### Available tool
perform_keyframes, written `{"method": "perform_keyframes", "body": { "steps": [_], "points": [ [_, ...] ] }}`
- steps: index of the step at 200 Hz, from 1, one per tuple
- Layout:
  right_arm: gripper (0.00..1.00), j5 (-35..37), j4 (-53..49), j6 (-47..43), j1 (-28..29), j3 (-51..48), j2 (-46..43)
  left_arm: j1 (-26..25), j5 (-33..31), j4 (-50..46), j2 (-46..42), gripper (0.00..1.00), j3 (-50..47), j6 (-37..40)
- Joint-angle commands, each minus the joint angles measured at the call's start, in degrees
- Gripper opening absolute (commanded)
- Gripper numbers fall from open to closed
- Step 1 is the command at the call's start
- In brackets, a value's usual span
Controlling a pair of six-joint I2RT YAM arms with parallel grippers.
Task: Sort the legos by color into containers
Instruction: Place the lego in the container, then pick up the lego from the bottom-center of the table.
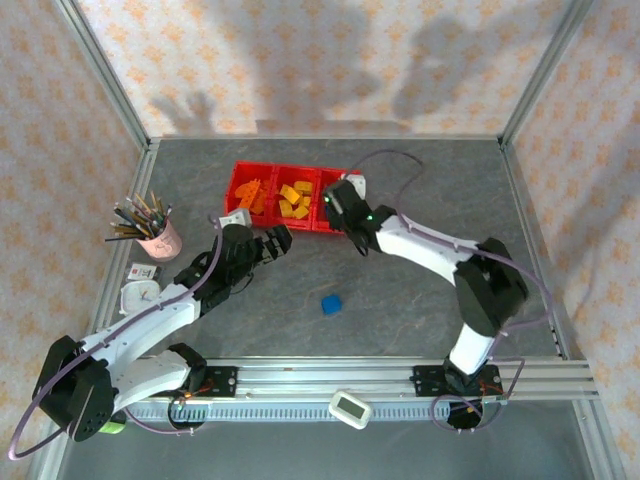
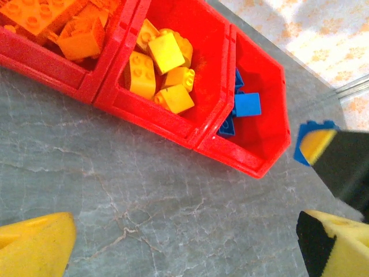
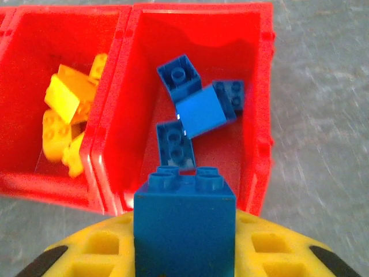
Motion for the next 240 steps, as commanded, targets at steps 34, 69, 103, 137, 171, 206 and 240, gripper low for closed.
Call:
{"method": "perform_keyframes", "body": {
  "steps": [34, 69, 103, 137, 171, 206, 240],
  "points": [
    [0.42, -1.03, -1.29, -5.74, -4.49, 16.60, 14.80, 2.26, 2.24, 1.13, 0.99, 0.99, 2.24, 2.41],
    [0.59, -2.37, -1.30, -7.02, -4.63, 17.87, 15.14, 2.37, 2.65, 0.24, 0.08, 0.99, 2.71, 2.24],
    [0.63, -3.20, 0.06, -6.68, -4.25, 10.79, 8.41, 2.33, 3.46, 0.07, -1.18, 0.99, 2.41, 2.06],
    [0.67, -2.55, -0.10, -4.41, -2.89, 0.45, -0.15, 2.29, 4.69, -0.81, -1.80, 0.99, 1.85, 1.97],
    [0.73, -3.49, -0.60, -1.75, 0.20, -9.09, -7.41, 1.47, 5.49, -0.51, -3.24, 0.99, -0.18, 1.01],
    [0.77, -4.04, -0.60, 1.22, 4.78, -16.08, -12.72, -0.68, 4.45, -0.93, -5.09, 0.99, -2.17, -0.30],
    [0.79, -3.88, 0.61, 3.60, 10.16, -21.92, -15.67, -3.93, 0.96, -1.34, -7.20, 0.99, -4.52, -2.47]
  ]
}}
